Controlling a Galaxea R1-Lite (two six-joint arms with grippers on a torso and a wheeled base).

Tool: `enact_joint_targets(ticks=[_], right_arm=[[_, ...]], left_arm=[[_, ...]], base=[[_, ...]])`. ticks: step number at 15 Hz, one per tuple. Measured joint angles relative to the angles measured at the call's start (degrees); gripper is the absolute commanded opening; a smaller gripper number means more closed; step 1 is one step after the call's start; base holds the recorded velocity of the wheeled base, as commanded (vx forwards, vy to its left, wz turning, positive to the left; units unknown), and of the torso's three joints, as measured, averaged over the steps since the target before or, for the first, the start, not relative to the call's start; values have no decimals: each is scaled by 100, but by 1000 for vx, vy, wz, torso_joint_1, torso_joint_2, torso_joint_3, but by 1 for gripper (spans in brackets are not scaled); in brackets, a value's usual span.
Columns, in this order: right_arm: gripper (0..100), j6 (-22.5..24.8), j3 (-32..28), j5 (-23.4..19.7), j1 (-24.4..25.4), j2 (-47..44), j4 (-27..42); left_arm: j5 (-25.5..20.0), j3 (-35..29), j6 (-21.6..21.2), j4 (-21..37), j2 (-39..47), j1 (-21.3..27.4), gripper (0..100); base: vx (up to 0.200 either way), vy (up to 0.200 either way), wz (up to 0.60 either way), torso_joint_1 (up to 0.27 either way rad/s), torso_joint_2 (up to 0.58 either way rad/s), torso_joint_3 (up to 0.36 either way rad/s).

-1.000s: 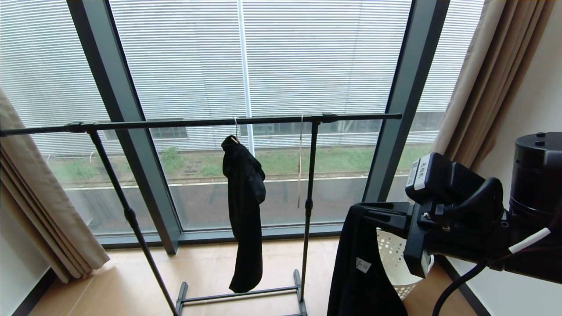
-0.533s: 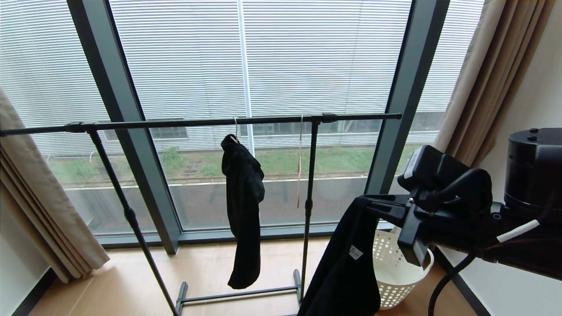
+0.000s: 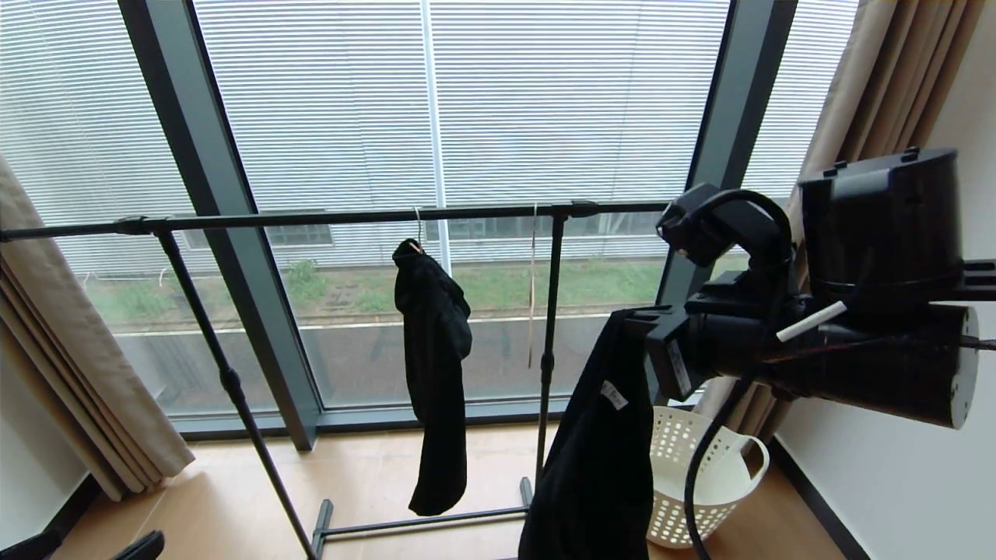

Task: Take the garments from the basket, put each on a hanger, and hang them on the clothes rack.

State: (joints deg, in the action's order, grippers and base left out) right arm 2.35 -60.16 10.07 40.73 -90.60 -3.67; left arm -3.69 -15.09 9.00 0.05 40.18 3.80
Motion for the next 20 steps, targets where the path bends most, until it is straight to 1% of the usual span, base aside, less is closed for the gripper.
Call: enact_joint_targets(ticks=[1, 2, 4, 6, 8, 9, 12, 16, 20], right_arm=[[0, -197, -211, 106, 30, -116, 195], [0, -297, -369, 145, 76, -218, 301], [0, -369, -561, 158, 174, -356, 357], [0, -475, -706, 161, 201, -472, 367], [0, -629, -869, 169, 212, -584, 536], [0, -651, -944, 172, 229, -623, 664], [0, -816, -1175, 178, 345, -777, 719], [0, -933, -1326, 196, 475, -1030, 736], [0, -987, -1362, 196, 599, -1130, 741]], left_arm=[[-29, -282, 263, -5, 631, 215, 100], [-51, -610, 534, -16, 1276, 525, 100], [-82, -1235, 969, -38, 2354, 1329, 100], [-87, -1844, 1200, -117, 3263, 2083, 100], [-84, -2269, 1287, -258, 3975, 2562, 100], [-87, -2397, 1306, -350, 4281, 2715, 100], [-84, -2609, 1320, -863, 5110, 3122, 100], [-98, -2892, 1334, -933, 5689, 3495, 100], [-98, -3046, 1517, -1309, 6153, 3864, 100]], base=[[0, 0, 0, 0, 0, 0], [0, 0, 0, 0, 0, 0], [0, 0, 0, 0, 0, 0], [0, 0, 0, 0, 0, 0], [0, 0, 0, 0, 0, 0], [0, 0, 0, 0, 0, 0], [0, 0, 0, 0, 0, 0], [0, 0, 0, 0, 0, 0], [0, 0, 0, 0, 0, 0]])
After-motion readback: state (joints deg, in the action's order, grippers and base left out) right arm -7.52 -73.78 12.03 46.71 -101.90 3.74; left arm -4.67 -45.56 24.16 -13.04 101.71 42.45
